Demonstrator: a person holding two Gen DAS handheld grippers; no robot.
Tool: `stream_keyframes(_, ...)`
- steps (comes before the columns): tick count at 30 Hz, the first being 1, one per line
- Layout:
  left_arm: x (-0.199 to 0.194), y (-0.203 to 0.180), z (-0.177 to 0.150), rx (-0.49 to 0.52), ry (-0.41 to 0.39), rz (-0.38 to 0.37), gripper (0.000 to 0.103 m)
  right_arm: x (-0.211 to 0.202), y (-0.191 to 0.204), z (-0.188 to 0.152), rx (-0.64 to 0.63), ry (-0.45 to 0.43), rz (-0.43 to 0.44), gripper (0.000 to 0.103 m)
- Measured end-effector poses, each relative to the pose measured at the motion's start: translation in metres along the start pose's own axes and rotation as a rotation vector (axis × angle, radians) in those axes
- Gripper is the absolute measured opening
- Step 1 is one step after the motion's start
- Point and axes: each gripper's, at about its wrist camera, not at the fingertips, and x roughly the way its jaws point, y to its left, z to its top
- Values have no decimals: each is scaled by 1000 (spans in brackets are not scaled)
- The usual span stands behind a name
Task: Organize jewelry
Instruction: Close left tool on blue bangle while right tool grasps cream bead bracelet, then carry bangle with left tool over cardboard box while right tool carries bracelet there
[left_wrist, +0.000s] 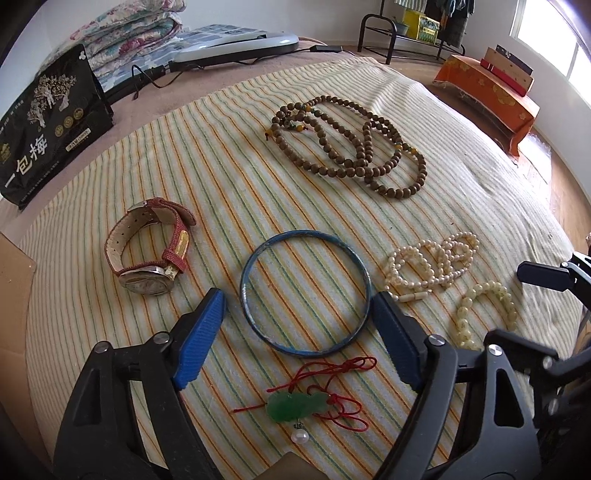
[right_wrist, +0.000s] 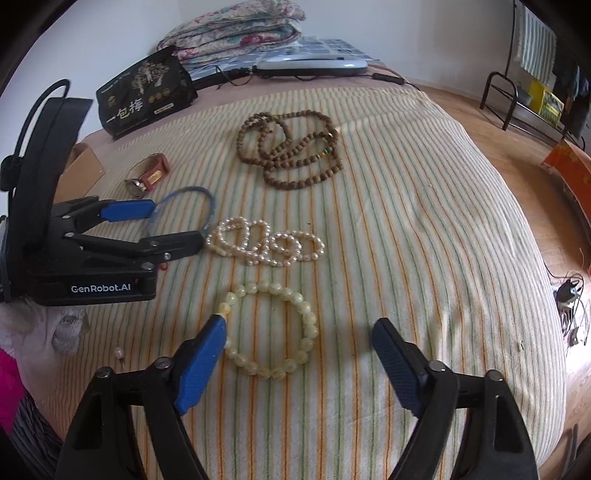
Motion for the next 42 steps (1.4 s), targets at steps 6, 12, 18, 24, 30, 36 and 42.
stream_keyframes(6,-1,2,0,-15,-15,4,74,5,5,0,-51,11,-57,59)
stream_keyframes(12,-4,8,1,-61,-25,-24,74,4,13,0,-107,-13,-73,17)
stream_keyframes(18,-11,13,2,-93,-38,-29,74,-1,12,2,-88,-28,-35,5)
stream_keyframes(24,-22,18,3,-106,-62,-26,74,-17,13,7,-59,-84,23,5)
stream_keyframes(30,-42,22,4,-108,-103,-25,74,-34,15,12,-42,-128,48,5)
stream_keyframes(36,-67,35,1,-128,-149,-7,74,-50,17,17,-33,-170,45,5)
stream_keyframes(42,-97,53,-2,-151,-207,31,74,-66,23,21,-31,-206,50,5)
